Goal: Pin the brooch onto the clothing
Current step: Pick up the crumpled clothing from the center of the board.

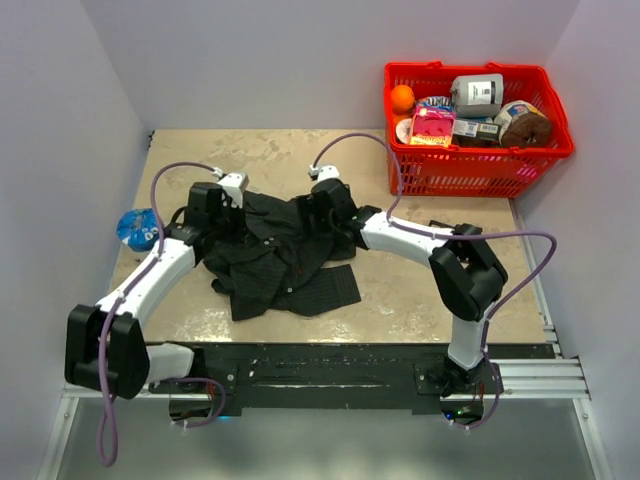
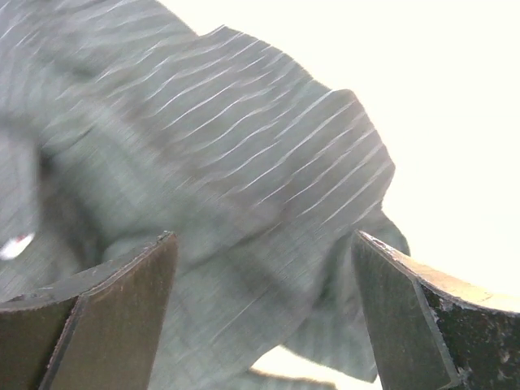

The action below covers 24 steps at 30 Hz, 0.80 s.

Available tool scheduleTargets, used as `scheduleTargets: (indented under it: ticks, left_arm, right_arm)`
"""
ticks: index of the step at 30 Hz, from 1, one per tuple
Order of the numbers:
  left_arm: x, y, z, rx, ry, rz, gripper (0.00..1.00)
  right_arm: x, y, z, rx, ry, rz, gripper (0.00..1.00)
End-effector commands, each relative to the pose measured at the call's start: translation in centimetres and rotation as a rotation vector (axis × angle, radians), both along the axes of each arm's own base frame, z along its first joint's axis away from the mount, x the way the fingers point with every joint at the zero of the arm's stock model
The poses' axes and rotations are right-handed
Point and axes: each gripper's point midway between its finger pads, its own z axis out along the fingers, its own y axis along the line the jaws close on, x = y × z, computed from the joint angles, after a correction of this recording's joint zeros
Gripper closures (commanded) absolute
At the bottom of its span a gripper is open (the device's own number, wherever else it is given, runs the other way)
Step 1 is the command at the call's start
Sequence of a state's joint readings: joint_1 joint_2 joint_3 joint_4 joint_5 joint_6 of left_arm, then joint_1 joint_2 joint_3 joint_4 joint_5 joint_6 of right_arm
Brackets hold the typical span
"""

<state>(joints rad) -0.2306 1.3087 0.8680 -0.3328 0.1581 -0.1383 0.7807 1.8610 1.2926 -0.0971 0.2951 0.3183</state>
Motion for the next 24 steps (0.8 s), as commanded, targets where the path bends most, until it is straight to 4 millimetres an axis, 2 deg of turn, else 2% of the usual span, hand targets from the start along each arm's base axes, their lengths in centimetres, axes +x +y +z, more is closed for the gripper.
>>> scheduleTargets:
  ticks: [1,2,4,5,6,7,8,9,10,11,12,14,15,16,18,19,24]
  left_arm:
    - [1.3,0.8,4.1,-0.003,-0.179,0.051,1.00]
    - [1.3,0.9,4.8,-0.005,-0.206,0.058,1.00]
    - [1.3,1.2,5.3,-0.002,-0.234,0.074,1.00]
    - [1.3,1.3,5.4,-0.003,-0.240,0.075,1.00]
    - [1.3,1.1,5.5,-0.008,-0.240,0.074,0.99]
    - [1.3,1.1,5.4,-0.009,-0.232,0.074,0.93]
    - [1.4,1.0,5.0,-0.011,-0.215,0.069,0.76]
    - [1.4,0.7,4.9,-0.023,-0.207,0.062,0.67]
    - [1.6,0.5,4.8,-0.031,-0.201,0.057,0.59]
    - [1.7,0.3,4.0,-0.032,-0.177,0.053,0.42]
    - [1.9,-0.1,3.8,-0.043,-0.166,0.040,0.36]
    - [2.3,-0.4,2.1,-0.037,-0.110,0.031,0.27]
    - [2.8,-0.4,2.1,-0.034,-0.103,0.033,0.25]
    - [3.0,-0.5,1.0,-0.028,-0.067,0.034,0.24]
    - [3.7,-0.9,0.8,-0.054,-0.050,0.031,0.23]
    - [3.9,-1.1,0.0,-0.065,-0.024,0.029,0.23]
    - [4.8,-2.2,-1.6,-0.128,0.037,0.018,0.27]
  right_arm:
    - [4.0,-1.6,1.3,0.038,-0.026,-0.071,0.10]
    - [4.8,-1.5,1.9,0.042,-0.041,-0.079,0.09]
    - [5.9,-2.0,1.0,0.006,-0.042,-0.096,0.09]
    - [6.6,-1.7,1.5,0.009,-0.055,-0.100,0.09]
    - [7.1,-1.7,0.6,-0.008,-0.048,-0.107,0.09]
    - [7.6,-2.0,0.4,-0.015,-0.048,-0.114,0.09]
    - [8.3,-1.7,0.8,-0.005,-0.056,-0.117,0.09]
    - [8.6,-1.8,-0.2,-0.017,-0.041,-0.121,0.09]
    - [9.3,-1.7,0.1,0.004,-0.044,-0.122,0.09]
    - [9.5,-1.6,-0.1,0.009,-0.039,-0.123,0.09]
    - [9.7,-1.5,-0.9,0.012,-0.024,-0.119,0.09]
    - [10.0,-1.0,-1.0,0.036,-0.014,-0.108,0.09]
    - [10.0,-0.7,-1.1,0.043,-0.009,-0.102,0.09]
    - [9.9,-0.3,-1.4,0.057,0.001,-0.088,0.10]
    - [9.8,-0.1,-1.7,0.065,0.009,-0.079,0.11]
    - [9.7,-0.2,-2.0,0.068,0.012,-0.082,0.11]
    - [9.1,-0.3,-2.9,0.076,0.029,-0.080,0.13]
